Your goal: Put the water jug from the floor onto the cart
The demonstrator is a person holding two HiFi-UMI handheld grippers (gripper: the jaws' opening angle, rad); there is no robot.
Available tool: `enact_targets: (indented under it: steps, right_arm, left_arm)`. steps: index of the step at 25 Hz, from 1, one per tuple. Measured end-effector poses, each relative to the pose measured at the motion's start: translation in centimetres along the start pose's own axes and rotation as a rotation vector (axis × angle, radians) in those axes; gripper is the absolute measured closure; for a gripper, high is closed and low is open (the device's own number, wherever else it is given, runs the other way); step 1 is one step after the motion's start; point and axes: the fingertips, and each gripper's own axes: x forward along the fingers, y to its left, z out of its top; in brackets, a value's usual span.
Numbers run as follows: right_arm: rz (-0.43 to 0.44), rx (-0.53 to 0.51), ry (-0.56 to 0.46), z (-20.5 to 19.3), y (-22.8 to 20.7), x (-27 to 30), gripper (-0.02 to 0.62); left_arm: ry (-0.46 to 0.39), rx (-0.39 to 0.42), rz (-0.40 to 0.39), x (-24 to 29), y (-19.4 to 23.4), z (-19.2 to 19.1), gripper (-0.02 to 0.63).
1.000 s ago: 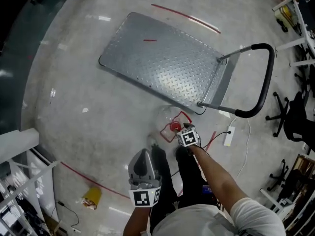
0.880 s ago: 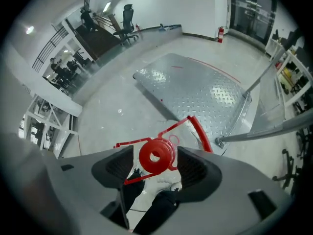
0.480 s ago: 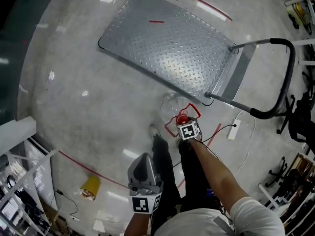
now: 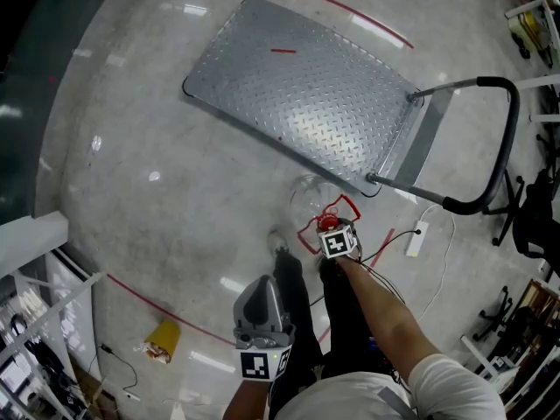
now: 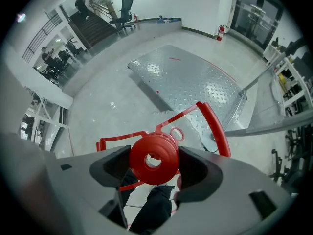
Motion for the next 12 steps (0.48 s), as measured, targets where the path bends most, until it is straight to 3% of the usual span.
enact_targets:
  steps: [7, 12]
  right_arm:
    - [0.008, -0.018, 0.0, 1.3, 0.8, -9.7, 0.295]
    - [-0.013, 0.017, -0.06, 4.7, 0.2, -18.4, 0.295]
  left_arm:
    - [-0.088, 0.027, -0.044, -0.7, -1.4, 6.5, 0.603]
    - [-0.149, 0.037, -0.132, -1.1, -2.2, 11.0, 0.603]
